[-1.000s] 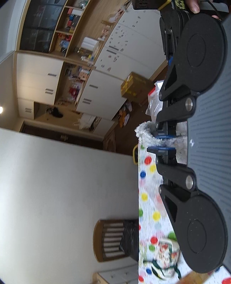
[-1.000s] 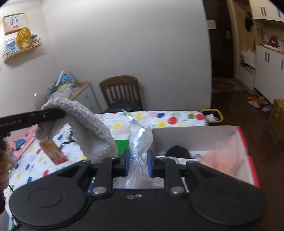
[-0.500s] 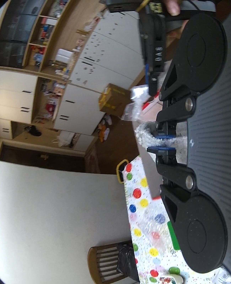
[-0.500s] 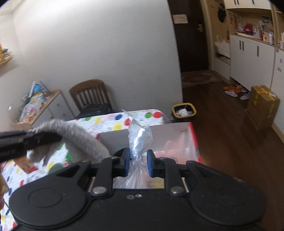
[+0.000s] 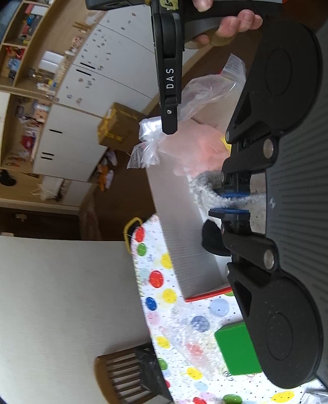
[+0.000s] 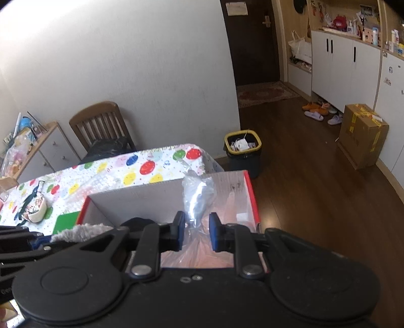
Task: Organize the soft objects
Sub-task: 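Carry the cloth and plastic bag over the red box with both tools, then open both tools to drop the cloth and bag into the box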
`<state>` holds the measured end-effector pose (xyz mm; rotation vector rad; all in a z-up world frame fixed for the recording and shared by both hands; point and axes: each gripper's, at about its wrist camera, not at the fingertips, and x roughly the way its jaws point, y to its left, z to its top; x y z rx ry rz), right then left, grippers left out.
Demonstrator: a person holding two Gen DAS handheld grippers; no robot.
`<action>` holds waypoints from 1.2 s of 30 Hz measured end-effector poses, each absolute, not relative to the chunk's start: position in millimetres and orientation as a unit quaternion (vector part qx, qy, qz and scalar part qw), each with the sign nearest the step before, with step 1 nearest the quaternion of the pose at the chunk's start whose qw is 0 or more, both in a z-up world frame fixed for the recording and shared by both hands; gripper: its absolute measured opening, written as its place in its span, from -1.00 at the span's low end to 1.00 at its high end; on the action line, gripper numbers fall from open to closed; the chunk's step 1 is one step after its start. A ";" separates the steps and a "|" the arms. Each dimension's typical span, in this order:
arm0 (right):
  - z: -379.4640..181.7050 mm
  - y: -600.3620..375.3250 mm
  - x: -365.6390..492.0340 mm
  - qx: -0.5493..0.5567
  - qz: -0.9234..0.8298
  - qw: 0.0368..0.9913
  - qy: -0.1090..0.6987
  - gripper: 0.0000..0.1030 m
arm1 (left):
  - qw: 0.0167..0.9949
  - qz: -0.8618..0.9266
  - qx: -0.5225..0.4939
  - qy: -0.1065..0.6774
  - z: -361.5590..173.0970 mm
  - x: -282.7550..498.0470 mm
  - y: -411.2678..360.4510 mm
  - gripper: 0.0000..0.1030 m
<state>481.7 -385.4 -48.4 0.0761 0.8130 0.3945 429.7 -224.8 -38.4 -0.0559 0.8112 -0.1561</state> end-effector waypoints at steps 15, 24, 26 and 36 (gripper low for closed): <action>-93.4 -355.2 494.3 -0.029 0.203 0.880 0.428 -0.63 | 0.881 -0.070 -0.008 0.468 -92.2 467.9 -232.0 -0.84; -105.0 -350.4 497.3 -0.032 0.205 0.872 0.443 -0.58 | 0.855 -0.081 -0.004 0.512 -116.5 473.7 -244.2 -0.84; -106.8 -352.1 496.9 -0.026 0.206 0.869 0.448 -0.51 | 0.849 -0.079 -0.008 0.522 -121.6 473.0 -244.2 -0.83; -101.5 -356.6 487.2 -0.031 0.216 0.867 0.449 -0.30 | 0.842 -0.066 -0.046 0.533 -122.5 469.4 -232.9 -0.73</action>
